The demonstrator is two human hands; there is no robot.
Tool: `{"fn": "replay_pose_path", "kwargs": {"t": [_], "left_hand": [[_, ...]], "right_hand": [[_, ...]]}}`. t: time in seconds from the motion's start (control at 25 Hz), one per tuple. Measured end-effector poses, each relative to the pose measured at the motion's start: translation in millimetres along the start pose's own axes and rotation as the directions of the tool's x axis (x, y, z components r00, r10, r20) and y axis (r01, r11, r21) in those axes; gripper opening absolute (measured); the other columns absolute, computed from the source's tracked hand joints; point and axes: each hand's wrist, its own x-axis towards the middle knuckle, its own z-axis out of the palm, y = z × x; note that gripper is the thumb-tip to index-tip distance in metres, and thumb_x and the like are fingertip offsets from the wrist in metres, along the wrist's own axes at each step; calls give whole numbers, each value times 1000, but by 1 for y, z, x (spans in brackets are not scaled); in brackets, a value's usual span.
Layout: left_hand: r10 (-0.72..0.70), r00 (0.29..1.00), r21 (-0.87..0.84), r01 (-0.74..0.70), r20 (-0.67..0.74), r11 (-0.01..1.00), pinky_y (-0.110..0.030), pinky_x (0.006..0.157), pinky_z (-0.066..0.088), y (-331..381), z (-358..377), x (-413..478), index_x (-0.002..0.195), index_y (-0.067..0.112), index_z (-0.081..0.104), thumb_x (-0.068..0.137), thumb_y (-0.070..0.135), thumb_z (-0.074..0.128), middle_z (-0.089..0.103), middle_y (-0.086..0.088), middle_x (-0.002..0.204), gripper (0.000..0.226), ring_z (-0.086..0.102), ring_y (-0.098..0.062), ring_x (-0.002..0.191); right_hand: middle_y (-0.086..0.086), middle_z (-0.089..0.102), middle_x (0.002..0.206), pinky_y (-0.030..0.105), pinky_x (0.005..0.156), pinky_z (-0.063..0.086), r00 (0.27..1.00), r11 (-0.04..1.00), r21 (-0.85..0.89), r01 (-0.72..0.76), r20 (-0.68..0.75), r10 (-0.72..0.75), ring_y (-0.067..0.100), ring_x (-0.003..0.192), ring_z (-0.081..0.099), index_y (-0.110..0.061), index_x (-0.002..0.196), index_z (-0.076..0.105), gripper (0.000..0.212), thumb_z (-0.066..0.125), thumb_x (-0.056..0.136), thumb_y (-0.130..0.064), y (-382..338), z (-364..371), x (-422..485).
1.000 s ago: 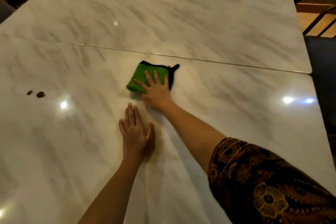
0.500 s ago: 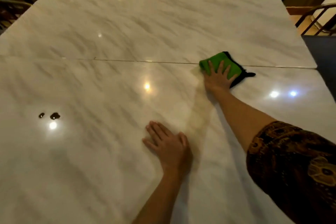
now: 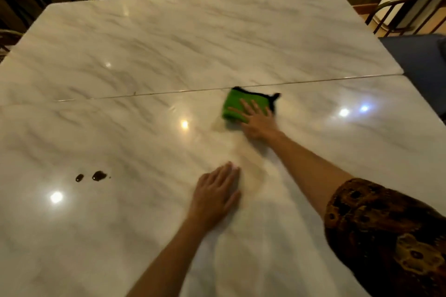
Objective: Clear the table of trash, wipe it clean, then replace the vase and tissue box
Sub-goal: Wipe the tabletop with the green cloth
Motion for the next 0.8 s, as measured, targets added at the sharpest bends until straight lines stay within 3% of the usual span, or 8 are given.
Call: {"fn": "replay_pose_path", "kwargs": {"t": [0.16,0.28,0.36,0.48,0.52,0.6,0.68,0.8], "left_hand": [[-133,989,53,136,-65,989,-46,109,20,-52,-12,-6,145,49,16,90,57,25,21,7,157,56,24,-16,142],[-135,990,49,137,-42,989,-50,110,20,-47,-11,-7,147,40,21,89,56,26,23,4,157,60,23,-18,142],[-150,987,26,151,-57,988,-49,111,21,-48,-13,-5,148,31,25,89,56,27,27,4,155,64,25,-17,142],[-209,976,-7,209,-63,978,-45,112,21,-50,-13,-4,145,16,34,84,54,31,33,-3,152,71,29,-20,140],[-234,970,-43,231,-71,972,-43,113,23,-50,-14,-6,142,10,38,82,51,33,36,-9,150,73,31,-24,140],[-266,956,-114,253,-124,961,-41,114,28,-49,-16,-8,138,0,41,80,50,37,39,-18,146,77,34,-31,137],[-269,953,-127,252,-142,959,-43,113,29,-50,-19,-9,138,-4,40,80,53,35,40,-23,144,82,36,-37,135],[-223,969,-64,217,-103,974,-44,114,25,-46,-20,-12,142,-1,34,80,58,31,35,-22,148,86,31,-36,137]], "right_hand": [[-4,1,161,56,116,3,890,897,124,-424,-123,438,25,147,0,-47,147,8,50,23,100,-51,97,0,-44],[0,-1,161,60,114,-2,780,782,212,-586,-111,615,29,147,-3,-44,149,7,53,19,98,-55,62,8,-37],[3,-1,161,61,113,-4,830,831,196,-520,-112,546,32,147,-3,-41,150,10,53,23,99,-51,9,21,-39],[8,7,160,60,112,-5,975,978,135,-161,-135,179,35,146,3,-39,149,18,57,17,93,-50,-100,51,-79],[6,10,160,60,112,-4,992,995,98,-34,-118,46,35,146,5,-41,148,19,59,14,90,-51,-129,60,-97],[3,18,159,59,113,5,995,993,89,83,-58,-78,35,145,13,-45,146,23,57,17,89,-52,-133,64,-112],[4,31,154,60,111,15,985,993,118,2,-171,18,37,141,26,-45,141,35,54,30,87,-48,-78,60,-113],[2,14,160,56,115,7,887,902,161,-402,-178,427,31,146,10,-46,145,24,50,36,96,-44,45,49,-154]]}}
